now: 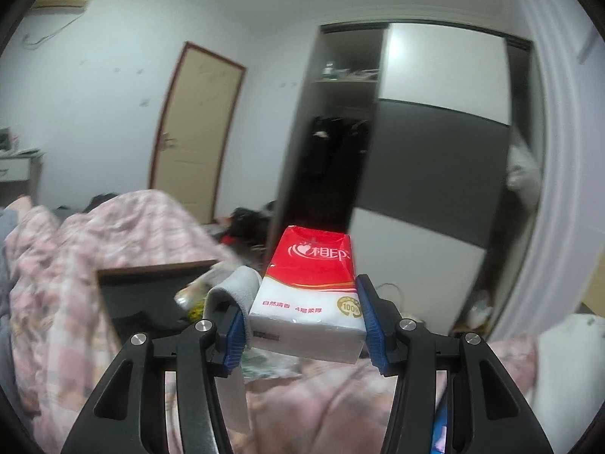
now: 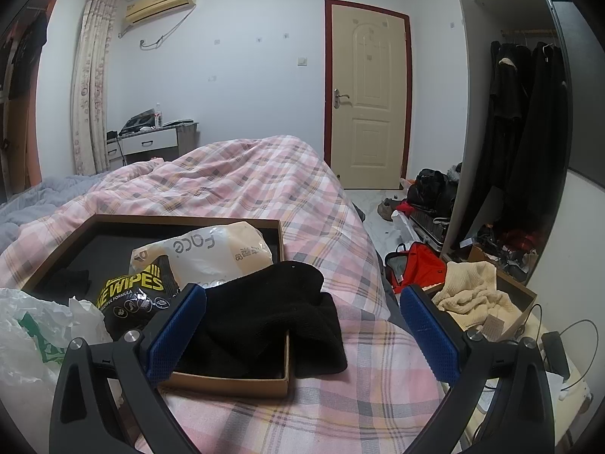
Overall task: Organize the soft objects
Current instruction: 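Lift the tissue pack out of the box with the left tool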
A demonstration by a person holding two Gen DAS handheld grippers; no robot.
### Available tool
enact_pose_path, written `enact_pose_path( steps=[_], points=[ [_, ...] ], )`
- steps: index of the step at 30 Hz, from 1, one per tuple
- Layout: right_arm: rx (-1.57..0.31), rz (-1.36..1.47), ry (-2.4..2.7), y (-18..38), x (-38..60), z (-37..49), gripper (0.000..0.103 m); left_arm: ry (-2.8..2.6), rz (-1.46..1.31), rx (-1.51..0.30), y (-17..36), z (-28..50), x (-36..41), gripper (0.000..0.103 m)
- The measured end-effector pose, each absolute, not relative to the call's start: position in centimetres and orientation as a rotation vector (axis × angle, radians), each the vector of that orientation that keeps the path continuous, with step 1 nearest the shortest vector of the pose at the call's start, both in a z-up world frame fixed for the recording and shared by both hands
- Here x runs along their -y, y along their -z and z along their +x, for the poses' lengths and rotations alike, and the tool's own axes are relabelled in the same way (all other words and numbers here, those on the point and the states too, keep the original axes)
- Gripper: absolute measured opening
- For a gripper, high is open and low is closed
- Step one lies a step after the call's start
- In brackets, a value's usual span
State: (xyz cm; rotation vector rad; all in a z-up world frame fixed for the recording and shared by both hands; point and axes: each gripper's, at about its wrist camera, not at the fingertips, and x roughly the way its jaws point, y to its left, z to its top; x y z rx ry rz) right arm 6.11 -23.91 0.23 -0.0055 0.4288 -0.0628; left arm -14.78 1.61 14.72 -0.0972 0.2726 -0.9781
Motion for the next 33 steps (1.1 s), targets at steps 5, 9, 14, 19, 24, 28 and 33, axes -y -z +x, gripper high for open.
enact_pose_path(
  steps=[5,9,14,19,24,28,33],
  points=[
    [-0.430,-0.004,0.063,-0.2,23.9,6.0,0.102,0.983,-0.074,-0.333,-13.7,-13.1,-0.6,0.048],
    [-0.432,-0.002,0.062,-0.1,23.9,6.0,0.102,0.938,-0.104,-0.449,-11.4,-9.6,-0.6,0.048],
    [-0.433,0.003,0.063,0.0,23.9,5.9,0.102,0.814,-0.111,-0.556,-8.4,-5.8,-0.8,0.048],
    [-0.434,0.003,0.062,0.0,24.0,5.9,0.102,0.797,-0.062,-0.626,-6.3,-4.6,0.3,0.048],
    [-0.434,0.005,0.062,0.0,24.0,5.8,0.102,0.784,0.098,-0.672,-4.2,-4.1,2.0,0.048],
    [-0.435,0.004,0.061,0.0,24.1,5.9,0.102,0.764,0.166,-0.722,-2.3,-3.5,2.8,0.048],
    [-0.436,0.011,0.061,0.1,24.0,5.7,0.102,0.768,0.224,-0.750,-1.3,-3.7,3.0,0.053]
  ],
)
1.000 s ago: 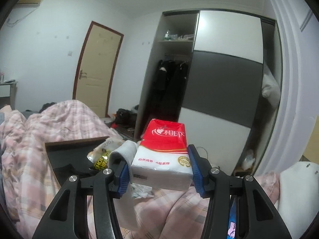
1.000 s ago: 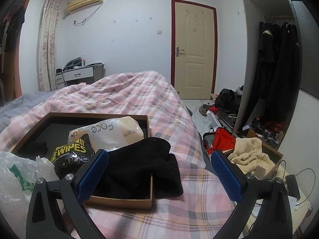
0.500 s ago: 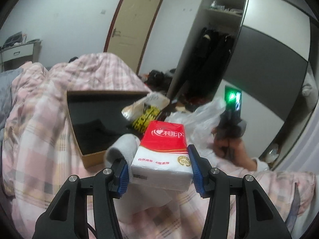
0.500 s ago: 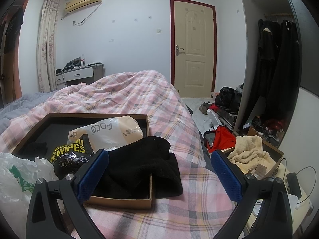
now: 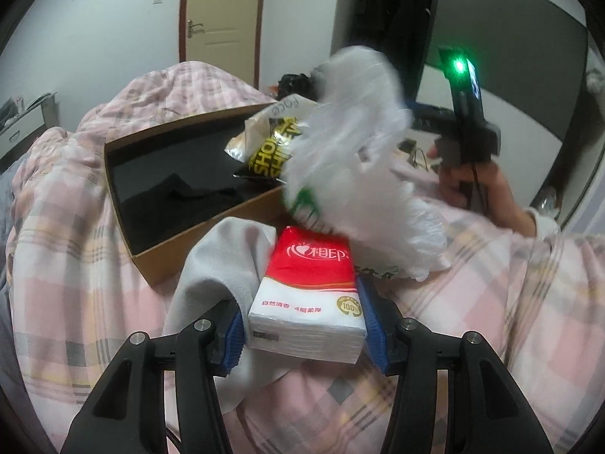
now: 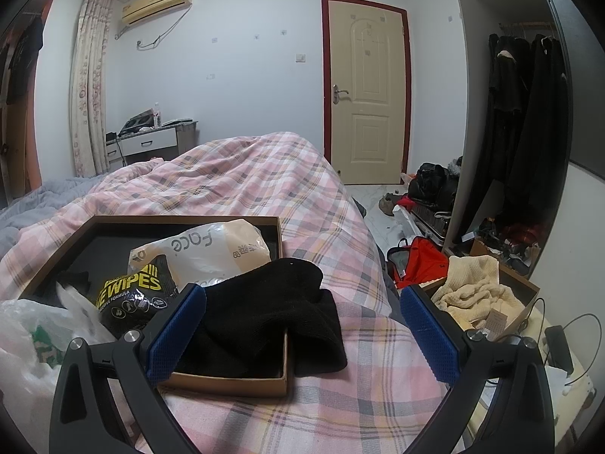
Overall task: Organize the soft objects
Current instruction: 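Lift the tissue pack out of the box with the left tool, then lower the tissue pack onto the bed beside the box, open left tool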
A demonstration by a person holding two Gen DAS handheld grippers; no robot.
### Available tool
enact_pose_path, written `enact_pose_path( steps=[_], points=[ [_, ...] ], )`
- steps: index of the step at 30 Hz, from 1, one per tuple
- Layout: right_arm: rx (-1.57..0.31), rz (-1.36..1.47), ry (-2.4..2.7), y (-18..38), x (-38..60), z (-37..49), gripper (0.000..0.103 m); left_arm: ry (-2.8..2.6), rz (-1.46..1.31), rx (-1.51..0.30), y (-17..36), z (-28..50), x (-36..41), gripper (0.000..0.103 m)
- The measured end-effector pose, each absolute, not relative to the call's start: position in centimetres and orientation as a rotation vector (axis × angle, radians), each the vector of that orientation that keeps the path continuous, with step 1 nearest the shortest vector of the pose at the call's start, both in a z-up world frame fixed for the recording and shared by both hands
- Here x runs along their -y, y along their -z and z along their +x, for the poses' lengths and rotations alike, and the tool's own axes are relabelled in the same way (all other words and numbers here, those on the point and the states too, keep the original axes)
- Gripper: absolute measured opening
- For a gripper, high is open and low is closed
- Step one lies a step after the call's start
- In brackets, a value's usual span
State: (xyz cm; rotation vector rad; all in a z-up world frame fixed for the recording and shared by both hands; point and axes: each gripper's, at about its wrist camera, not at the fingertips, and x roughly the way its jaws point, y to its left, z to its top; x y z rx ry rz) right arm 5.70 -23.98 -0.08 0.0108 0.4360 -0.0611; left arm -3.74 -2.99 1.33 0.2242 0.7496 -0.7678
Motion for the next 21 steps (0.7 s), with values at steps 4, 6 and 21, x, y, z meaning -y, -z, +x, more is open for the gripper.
enact_pose_path(
  steps=[4,6,21],
  points=[
    [-0.438,0.014,0.063,0.1,24.0,5.9,0.102,0.783,0.220,-0.713,-2.0,-4.4,2.6,0.082],
    [-0.438,0.013,0.062,0.0,24.1,5.9,0.102,0.790,0.206,-0.693,-2.7,-4.7,2.2,0.082],
    [-0.439,0.016,0.061,0.0,24.2,5.8,0.102,0.662,-0.065,-0.460,-7.0,-4.4,-2.8,0.103]
  ],
)
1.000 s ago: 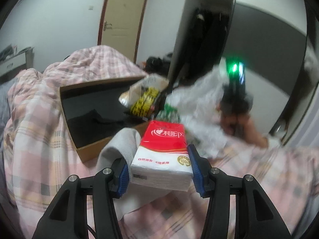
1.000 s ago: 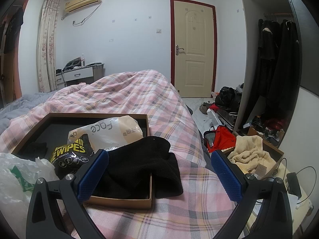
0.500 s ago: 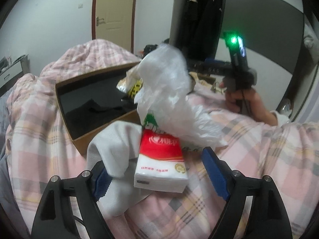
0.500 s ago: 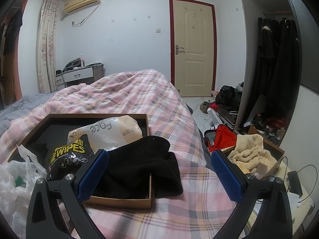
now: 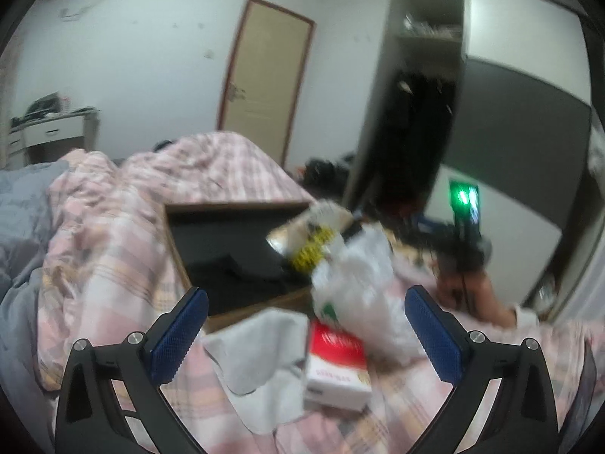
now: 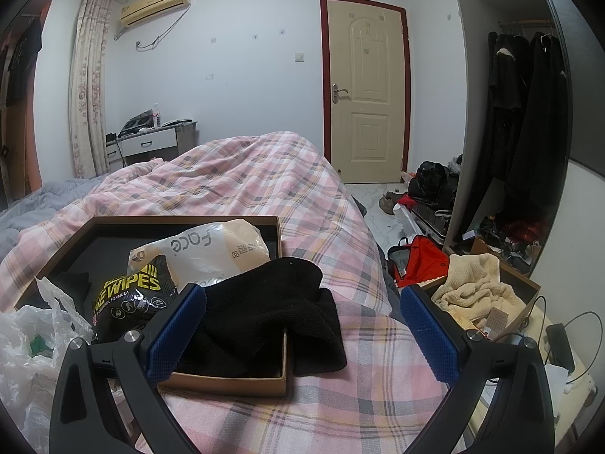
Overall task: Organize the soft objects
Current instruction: 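Lower the tissue pack onto the bed beside the box, open left tool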
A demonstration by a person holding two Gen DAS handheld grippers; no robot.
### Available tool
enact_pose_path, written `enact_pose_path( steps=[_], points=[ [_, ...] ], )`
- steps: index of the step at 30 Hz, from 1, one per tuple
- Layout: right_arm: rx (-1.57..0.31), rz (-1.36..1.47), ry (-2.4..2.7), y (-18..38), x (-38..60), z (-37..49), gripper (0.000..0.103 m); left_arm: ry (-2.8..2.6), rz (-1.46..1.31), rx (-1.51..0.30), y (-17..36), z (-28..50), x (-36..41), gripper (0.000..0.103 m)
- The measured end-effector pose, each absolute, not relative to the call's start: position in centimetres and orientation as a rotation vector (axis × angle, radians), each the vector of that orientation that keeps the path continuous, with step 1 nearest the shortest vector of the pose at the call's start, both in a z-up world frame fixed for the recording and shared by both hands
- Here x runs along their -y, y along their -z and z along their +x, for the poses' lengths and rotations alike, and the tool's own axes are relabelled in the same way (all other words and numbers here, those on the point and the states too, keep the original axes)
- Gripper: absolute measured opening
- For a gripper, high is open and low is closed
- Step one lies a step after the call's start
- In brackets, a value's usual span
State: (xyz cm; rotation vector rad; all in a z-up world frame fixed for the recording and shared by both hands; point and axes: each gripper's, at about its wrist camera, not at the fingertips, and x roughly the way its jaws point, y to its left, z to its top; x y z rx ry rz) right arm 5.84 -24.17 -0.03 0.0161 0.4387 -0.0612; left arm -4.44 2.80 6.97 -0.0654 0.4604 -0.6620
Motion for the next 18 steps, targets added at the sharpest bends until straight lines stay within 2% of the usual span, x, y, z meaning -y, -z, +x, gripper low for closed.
enact_pose_path(
  steps=[11,18],
  points=[
    [-0.439,0.018,0.060,0.0,24.2,5.9,0.102,0.321,-0.342,-0.160,-6.1,-3.6,-7.2,0.103],
    [-0.442,0.020,0.057,0.0,24.0,5.6,0.102,0.218,-0.389,-0.211,-3.4,-1.2,-7.5,0.103]
  ],
)
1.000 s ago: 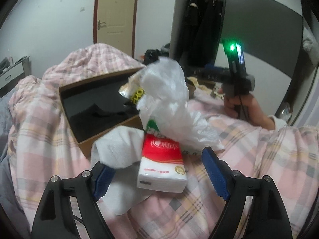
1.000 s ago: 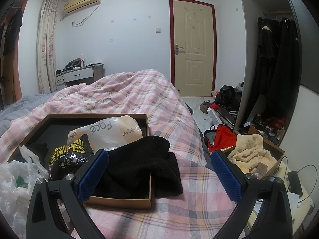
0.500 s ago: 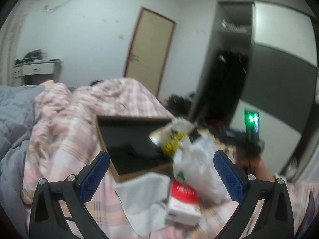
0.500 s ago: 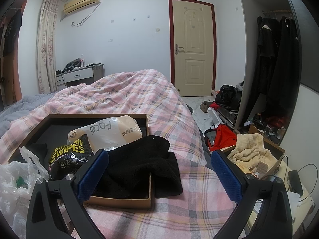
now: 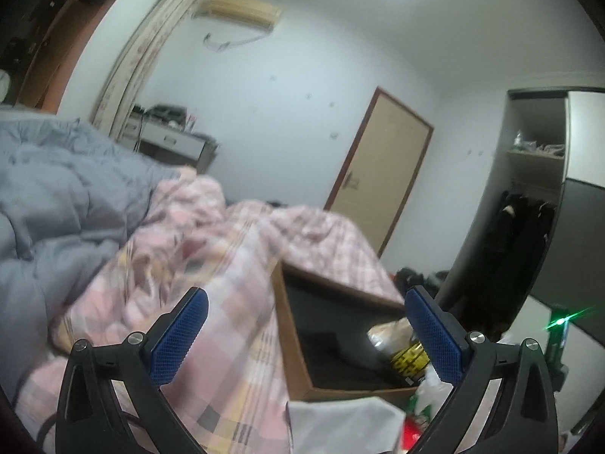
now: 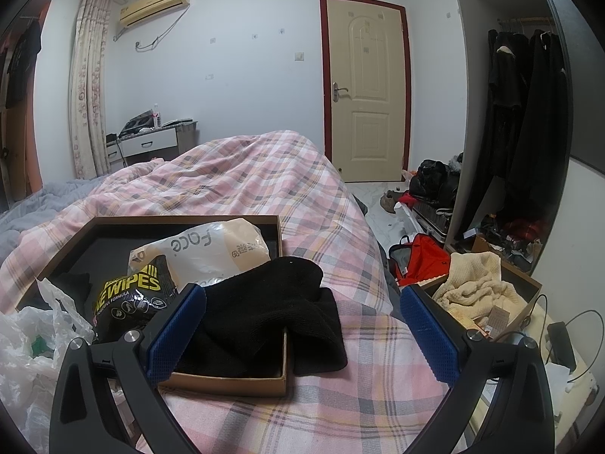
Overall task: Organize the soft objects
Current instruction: 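Lower the tissue pack onto the bed beside the box, open left tool, then reach the right tool into the box and grasp the black wipes packet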
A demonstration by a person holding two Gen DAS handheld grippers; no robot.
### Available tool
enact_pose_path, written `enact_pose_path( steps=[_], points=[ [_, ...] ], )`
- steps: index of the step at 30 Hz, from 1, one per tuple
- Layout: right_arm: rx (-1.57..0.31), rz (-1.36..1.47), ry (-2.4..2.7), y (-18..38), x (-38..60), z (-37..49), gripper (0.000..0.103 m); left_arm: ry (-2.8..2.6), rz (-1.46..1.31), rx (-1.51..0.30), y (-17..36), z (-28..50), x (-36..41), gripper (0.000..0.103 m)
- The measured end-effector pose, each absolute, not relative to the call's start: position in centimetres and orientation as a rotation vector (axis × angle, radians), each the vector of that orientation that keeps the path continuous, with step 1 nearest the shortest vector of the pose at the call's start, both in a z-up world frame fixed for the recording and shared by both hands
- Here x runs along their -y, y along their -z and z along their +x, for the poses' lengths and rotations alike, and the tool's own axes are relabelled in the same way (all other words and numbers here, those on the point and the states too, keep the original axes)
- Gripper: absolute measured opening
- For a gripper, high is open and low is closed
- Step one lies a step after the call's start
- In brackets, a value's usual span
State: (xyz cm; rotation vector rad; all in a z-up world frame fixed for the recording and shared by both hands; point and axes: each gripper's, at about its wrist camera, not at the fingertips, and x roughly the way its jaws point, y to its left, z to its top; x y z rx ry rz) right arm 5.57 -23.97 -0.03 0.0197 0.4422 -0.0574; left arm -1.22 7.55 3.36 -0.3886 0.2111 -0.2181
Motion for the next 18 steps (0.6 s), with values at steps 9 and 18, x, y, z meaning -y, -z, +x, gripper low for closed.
enact_pose_path(
  steps=[9,18],
  points=[
    [-0.445,0.025,0.056,0.0,24.2,5.7,0.102,0.204,-0.338,-0.277,-2.3,-0.5,-6.2,0.103],
    [-0.451,0.043,0.052,0.0,24.3,5.7,0.102,0.198,-0.336,-0.293,-2.0,-0.2,-6.3,0.103]
  ],
)
